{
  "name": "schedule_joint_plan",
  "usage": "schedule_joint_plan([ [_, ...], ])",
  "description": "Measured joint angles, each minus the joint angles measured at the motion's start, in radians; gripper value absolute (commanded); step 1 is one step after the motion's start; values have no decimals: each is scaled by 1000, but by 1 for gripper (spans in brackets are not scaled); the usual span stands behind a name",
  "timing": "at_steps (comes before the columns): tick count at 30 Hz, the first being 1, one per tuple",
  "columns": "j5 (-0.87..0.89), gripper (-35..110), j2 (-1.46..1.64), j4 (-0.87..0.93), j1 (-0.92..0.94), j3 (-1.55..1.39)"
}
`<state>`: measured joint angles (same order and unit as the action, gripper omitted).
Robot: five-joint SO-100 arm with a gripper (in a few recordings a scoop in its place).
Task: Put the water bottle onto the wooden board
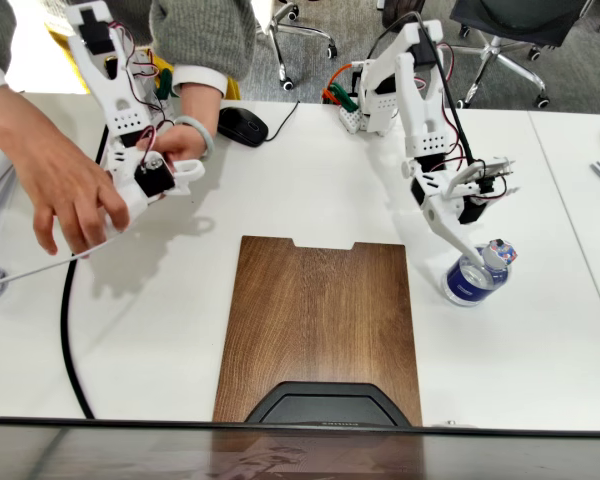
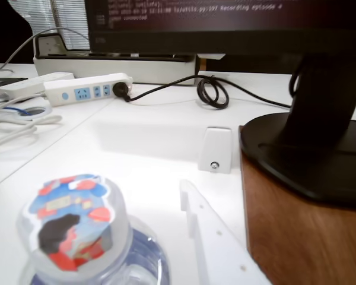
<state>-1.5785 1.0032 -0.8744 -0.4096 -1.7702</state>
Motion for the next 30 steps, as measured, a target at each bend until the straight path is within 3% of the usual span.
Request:
schedule_joint_plan([
  [10,0,100,-72,97,-32,166],
  [30,0,100,-89,106,-28,179],
])
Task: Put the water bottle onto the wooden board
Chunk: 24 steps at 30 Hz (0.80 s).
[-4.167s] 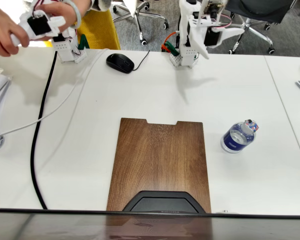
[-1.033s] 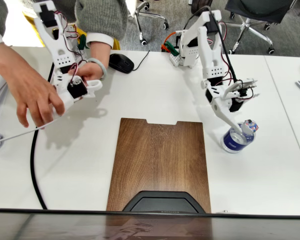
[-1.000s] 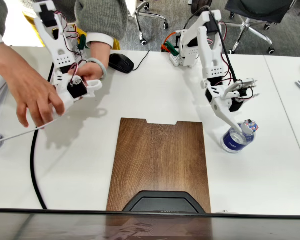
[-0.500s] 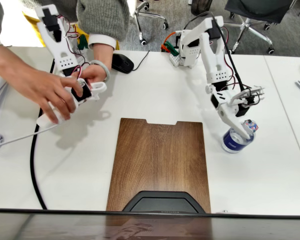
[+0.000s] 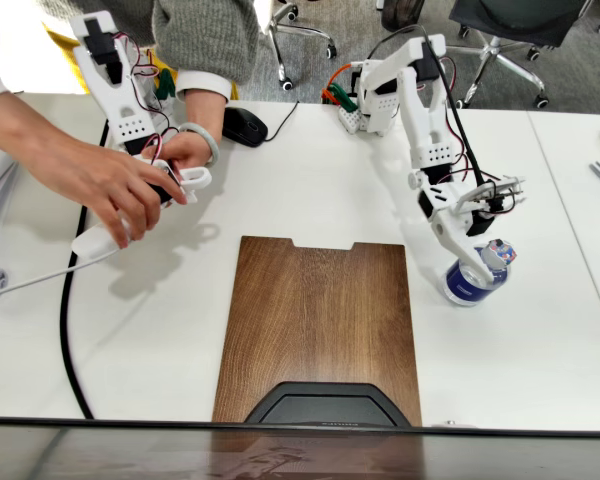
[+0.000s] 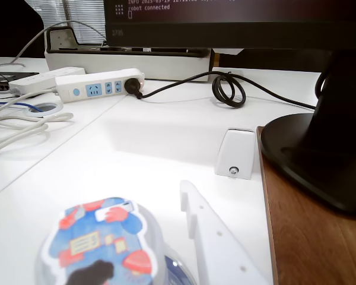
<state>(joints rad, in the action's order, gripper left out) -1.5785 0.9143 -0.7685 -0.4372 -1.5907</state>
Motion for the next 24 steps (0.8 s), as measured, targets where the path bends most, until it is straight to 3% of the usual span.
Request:
schedule_joint_plan([
  [19,0,99,0,15,-9,12],
  [24,0,82,0,15,-14,12],
])
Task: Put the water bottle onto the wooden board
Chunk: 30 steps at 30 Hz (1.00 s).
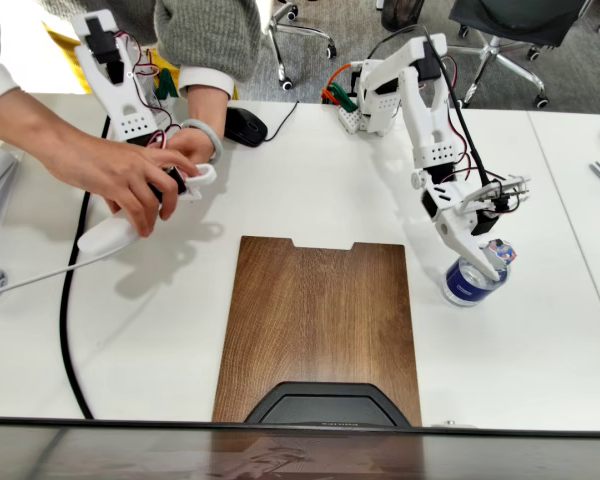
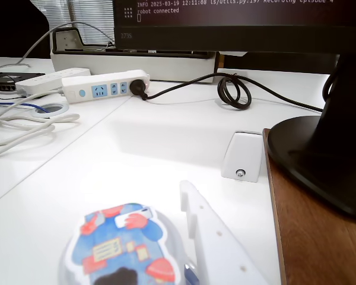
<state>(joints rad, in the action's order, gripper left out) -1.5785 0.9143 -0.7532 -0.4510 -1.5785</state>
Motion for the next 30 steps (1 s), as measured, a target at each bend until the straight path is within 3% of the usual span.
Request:
schedule_joint_plan([
  [5,0,76,0,0,2,0],
  [9,0,49,0,0,0,0],
  [17,0,42,0,0,0,0],
  [25,0,0,0,-3,11,0],
  [30,6,0,-15,-8,9,6],
])
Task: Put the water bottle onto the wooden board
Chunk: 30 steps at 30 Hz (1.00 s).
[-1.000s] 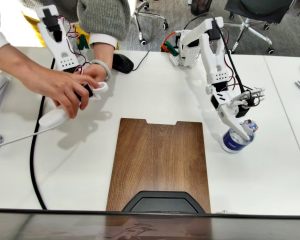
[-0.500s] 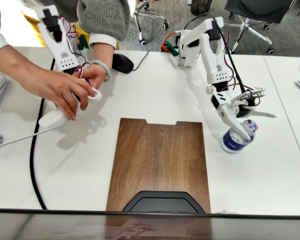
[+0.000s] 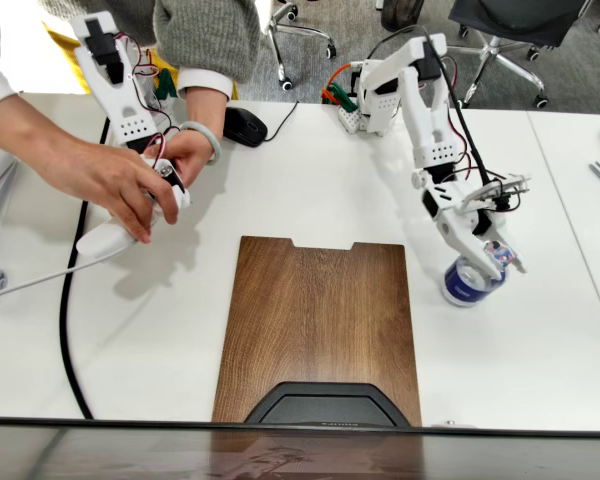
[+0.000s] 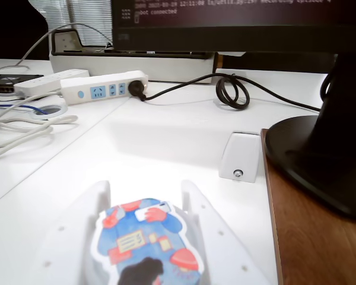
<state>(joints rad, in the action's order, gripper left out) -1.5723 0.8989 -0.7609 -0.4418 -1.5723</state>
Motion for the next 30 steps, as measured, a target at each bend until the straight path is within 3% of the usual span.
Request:
schedule_joint_plan([
  [19,-6,0,54,60,-3,-6],
  [30,-57,0,485,215,15,-296],
])
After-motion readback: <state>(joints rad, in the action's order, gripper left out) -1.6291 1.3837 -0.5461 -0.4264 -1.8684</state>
